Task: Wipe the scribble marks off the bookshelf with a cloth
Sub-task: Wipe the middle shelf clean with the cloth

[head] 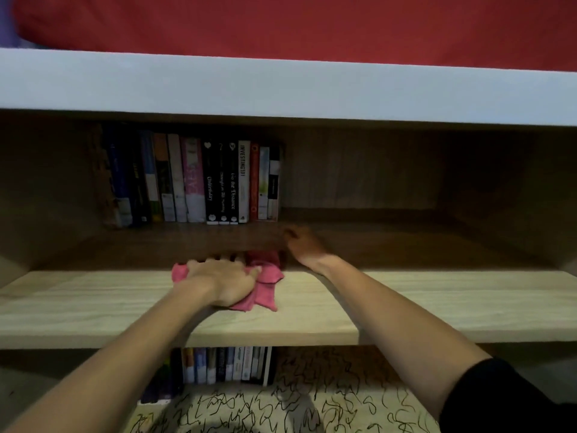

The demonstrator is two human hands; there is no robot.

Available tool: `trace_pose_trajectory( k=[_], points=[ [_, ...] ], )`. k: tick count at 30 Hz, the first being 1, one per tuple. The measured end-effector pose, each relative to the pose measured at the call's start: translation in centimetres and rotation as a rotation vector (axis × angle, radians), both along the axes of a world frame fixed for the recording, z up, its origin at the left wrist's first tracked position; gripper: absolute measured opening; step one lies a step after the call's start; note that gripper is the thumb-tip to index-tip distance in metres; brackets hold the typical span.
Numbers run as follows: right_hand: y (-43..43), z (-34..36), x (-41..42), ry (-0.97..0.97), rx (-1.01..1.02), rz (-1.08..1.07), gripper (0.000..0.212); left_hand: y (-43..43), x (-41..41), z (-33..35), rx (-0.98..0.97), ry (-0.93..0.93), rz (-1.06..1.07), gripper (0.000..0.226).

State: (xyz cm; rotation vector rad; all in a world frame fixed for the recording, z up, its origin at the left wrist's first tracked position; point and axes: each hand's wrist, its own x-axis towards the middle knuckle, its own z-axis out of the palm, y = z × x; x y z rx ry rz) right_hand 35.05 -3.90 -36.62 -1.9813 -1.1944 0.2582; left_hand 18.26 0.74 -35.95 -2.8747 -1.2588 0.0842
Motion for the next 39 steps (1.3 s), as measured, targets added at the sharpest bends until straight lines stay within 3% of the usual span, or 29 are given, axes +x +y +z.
trace_pose_trajectory(
  k=[2,5,7,9,14,19,21,25,29,30,33,37,39],
  points=[
    [0.3,0.0,0.2,0.001,-0.001,0.024,0.031,1.6,0.3,0.0,-0.057,-0.067,0.043,0.062],
    [0.4,0.1,0.4,0.027,-0.003,0.017,0.031,2.1,1.0,0.6,-0.232,-0.324,0.093,0.056],
    [0.0,0.1,0.5,0.023,-0.005,0.017,0.031,1.0,1.2,0.9,-0.223,-0.218,0.094,0.058],
    [-0.3,0.2,0.5,-0.023,-0.004,0.026,0.029,-1.0,0.6,0.6,-0.059,-0.056,0.051,0.055],
    [-0.1,-0.4,0.8,-0.094,-0.067,0.059,0.029,-4.4,-4.6,-1.0,0.024,-0.059,-0.242,0.048],
    [0.4,-0.5,0.9,-0.15,-0.136,0.054,0.026,3.5,-8.4,0.1,-0.049,-0.073,0.183,0.056],
    [0.7,-0.4,0.5,-0.159,-0.121,0.05,0.026,4.5,-7.0,0.0,-0.014,-0.035,0.226,0.058],
    [0.5,-0.5,-0.3,-0.226,-0.147,0.079,0.029,-0.6,-4.4,-0.9,-0.009,-0.035,-0.038,0.051],
    [0.1,-0.7,0.0,-0.306,-0.192,0.118,0.036,-2.5,-8.9,-1.8,0.029,-0.086,-0.179,0.044],
    [0.3,-0.7,0.3,-0.329,-0.202,0.116,0.036,-1.7,-10.6,-1.8,0.02,-0.097,-0.154,0.048],
    [0.8,-1.1,0.7,-0.38,-0.237,0.112,0.036,3.3,-14.5,-1.1,0.005,-0.097,0.019,0.094],
    [1.8,-1.4,1.0,-0.399,-0.226,0.081,0.035,11.3,-14.6,-0.4,-0.026,-0.108,0.404,0.083],
    [2.0,-1.3,1.0,-0.404,-0.231,0.078,0.035,13.1,-13.0,-0.5,-0.101,-0.184,0.517,0.11]
  ],
)
